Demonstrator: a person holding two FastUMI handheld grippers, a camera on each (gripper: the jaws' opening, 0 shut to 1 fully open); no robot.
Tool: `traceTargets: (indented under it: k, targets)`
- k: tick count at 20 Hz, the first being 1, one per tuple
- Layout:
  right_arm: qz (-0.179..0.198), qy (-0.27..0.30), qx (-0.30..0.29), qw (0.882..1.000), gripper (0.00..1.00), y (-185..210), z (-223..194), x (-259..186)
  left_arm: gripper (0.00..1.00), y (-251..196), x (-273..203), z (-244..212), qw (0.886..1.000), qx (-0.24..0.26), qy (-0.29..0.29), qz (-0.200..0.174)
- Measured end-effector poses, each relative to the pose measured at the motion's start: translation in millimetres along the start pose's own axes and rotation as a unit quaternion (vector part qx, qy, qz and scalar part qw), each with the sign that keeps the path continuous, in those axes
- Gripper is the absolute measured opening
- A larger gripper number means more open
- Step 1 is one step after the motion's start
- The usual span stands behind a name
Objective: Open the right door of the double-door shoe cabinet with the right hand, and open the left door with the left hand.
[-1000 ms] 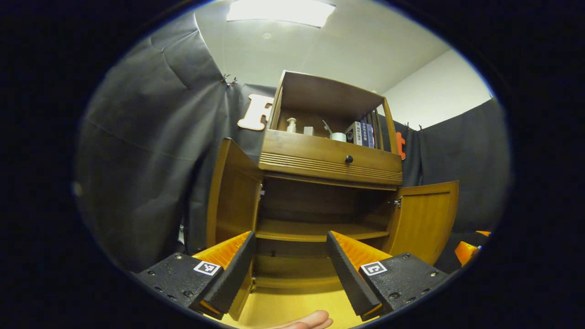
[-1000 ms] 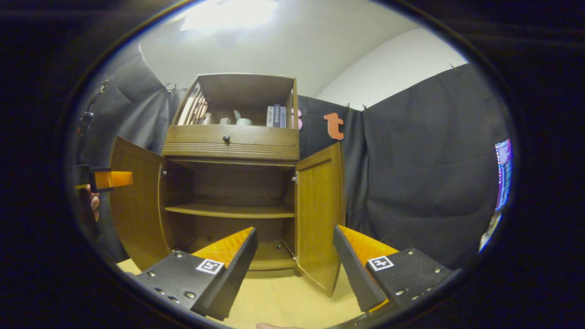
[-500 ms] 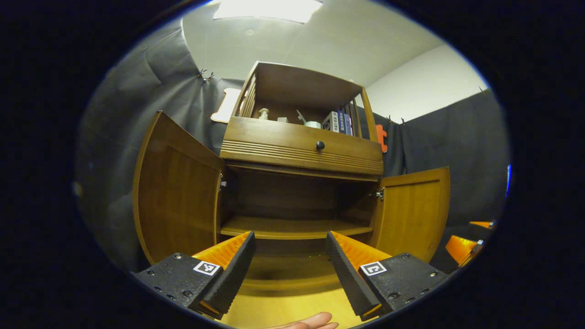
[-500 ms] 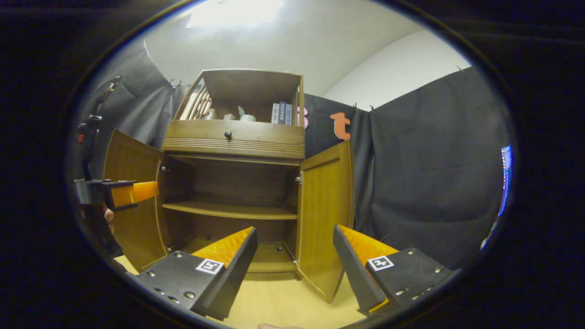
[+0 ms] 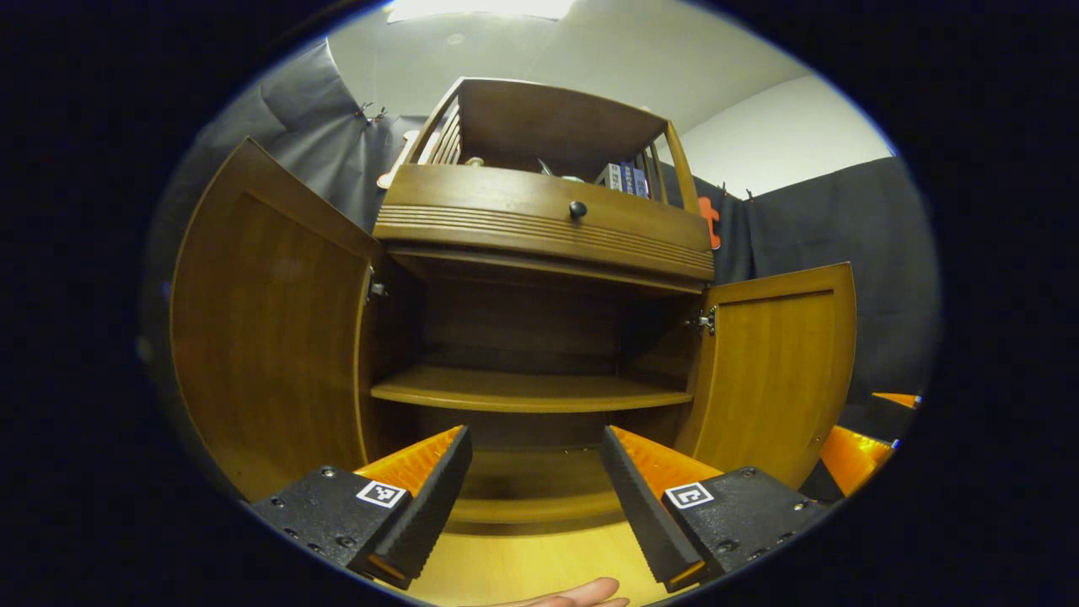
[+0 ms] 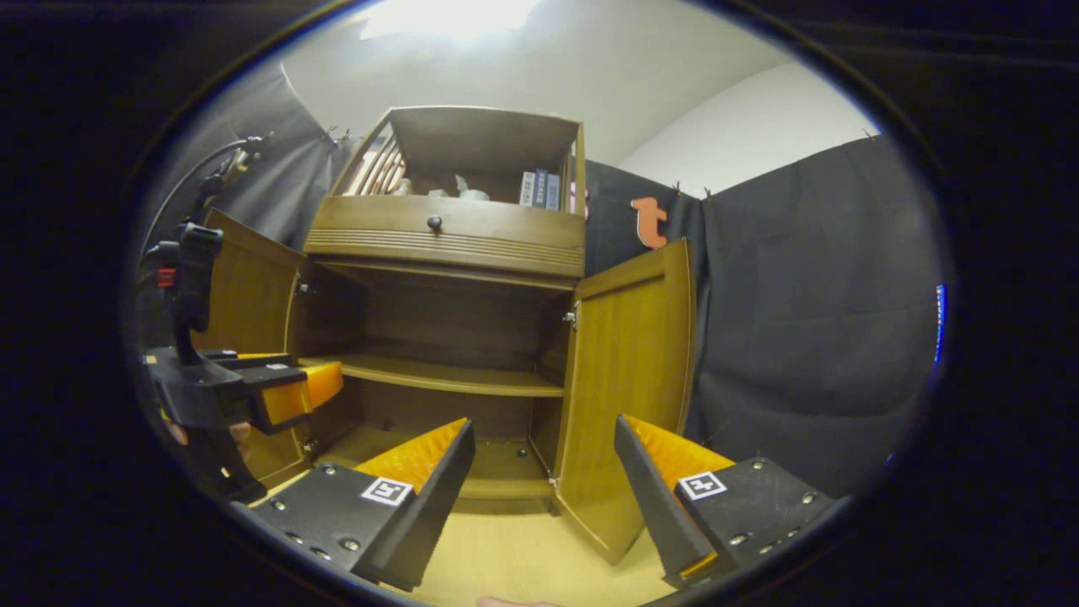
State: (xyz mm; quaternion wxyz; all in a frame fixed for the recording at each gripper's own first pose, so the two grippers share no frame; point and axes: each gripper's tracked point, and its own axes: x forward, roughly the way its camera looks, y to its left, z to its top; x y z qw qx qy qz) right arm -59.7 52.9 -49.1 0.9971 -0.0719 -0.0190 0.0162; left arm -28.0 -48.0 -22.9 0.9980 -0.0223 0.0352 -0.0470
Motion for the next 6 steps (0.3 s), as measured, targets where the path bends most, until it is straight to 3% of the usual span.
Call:
traceTargets:
  k: [2, 4, 6]
  targets:
    - [0.012, 0.005, 0.000, 1.000, 1.00, 6, -11, -2, 0.96, -10, 5, -14, 1.000, 0.007, 0.016, -0.001]
    - [0.019, 0.006, 0.019, 1.000, 0.95, 10, -17, -5, 0.92, -20, 6, -28, 0.999, 0.007, 0.036, 0.002]
    - [0.018, 0.010, 0.031, 0.999, 0.99, 9, -22, -6, 0.96, -33, 4, -39, 0.999, 0.010, 0.050, -0.002]
